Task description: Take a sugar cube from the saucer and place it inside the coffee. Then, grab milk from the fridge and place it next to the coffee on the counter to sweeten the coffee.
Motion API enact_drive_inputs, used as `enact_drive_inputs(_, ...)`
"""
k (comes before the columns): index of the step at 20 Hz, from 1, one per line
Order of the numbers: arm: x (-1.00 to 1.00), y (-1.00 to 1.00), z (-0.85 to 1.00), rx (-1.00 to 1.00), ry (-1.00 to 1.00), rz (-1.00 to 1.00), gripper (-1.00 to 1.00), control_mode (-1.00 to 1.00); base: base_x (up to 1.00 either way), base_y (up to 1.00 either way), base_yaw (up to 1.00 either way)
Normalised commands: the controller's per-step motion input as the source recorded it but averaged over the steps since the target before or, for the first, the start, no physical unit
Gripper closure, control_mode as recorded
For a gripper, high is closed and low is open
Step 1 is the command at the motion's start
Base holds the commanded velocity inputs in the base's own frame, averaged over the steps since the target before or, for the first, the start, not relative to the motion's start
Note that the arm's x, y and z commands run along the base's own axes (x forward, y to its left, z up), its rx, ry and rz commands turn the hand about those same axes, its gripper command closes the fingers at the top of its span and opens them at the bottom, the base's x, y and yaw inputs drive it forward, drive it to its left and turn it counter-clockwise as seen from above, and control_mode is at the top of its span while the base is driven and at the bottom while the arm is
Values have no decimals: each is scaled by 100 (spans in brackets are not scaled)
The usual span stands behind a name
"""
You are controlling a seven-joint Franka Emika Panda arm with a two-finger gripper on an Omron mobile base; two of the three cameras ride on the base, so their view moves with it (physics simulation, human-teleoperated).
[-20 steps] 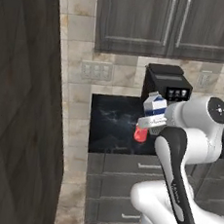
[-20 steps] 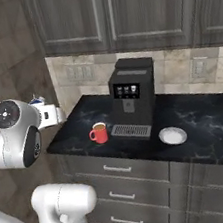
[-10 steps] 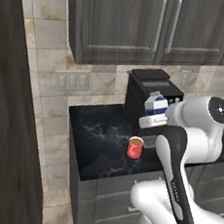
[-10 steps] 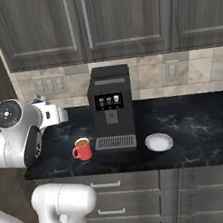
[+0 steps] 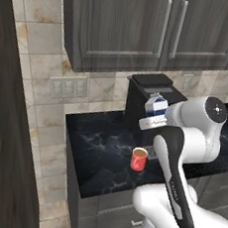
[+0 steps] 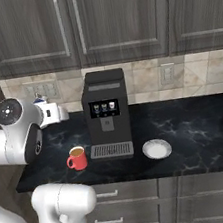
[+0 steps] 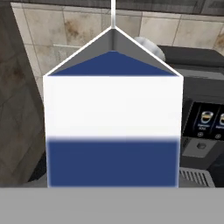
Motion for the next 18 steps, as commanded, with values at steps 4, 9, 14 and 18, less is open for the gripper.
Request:
enact_drive_inputs(4, 0, 22, -18, -11, 0, 0, 100, -100, 0, 0, 0)
enact_drive_inputs(9, 0, 21, -24, -11, 0, 0, 100, -100, 0, 0, 0)
enact_drive_inputs(14, 0, 25, -30, -10, 0, 0, 100, -100, 0, 0, 0)
enact_drive_inputs(18, 0, 29, -22, -8, 0, -2, 100, -100, 0, 0, 0)
